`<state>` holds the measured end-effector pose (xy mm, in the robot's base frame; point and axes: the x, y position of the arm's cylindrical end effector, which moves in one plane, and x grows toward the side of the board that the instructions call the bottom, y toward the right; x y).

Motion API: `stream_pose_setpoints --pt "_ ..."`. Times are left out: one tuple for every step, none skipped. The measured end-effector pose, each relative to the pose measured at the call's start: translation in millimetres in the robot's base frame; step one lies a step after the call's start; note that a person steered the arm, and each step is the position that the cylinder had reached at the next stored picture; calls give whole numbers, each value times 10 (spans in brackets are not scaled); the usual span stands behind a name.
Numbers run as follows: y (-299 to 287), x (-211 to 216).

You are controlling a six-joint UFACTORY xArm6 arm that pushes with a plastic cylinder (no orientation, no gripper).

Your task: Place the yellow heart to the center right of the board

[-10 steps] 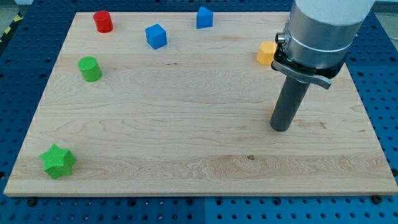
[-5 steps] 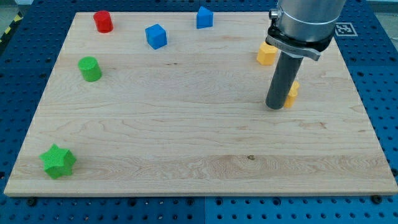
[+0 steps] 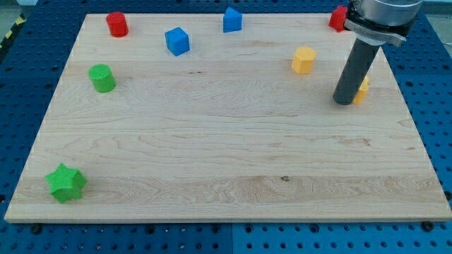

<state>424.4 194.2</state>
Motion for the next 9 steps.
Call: stream_pose_setpoints --pt "14 -44" --pt "-61 -114" --pt "-171 -225" --pt "-171 -226" --pt "-58 -198" --pt "214 -196" --pt "364 -196" --pt "300 -231" --pt "34 -287"
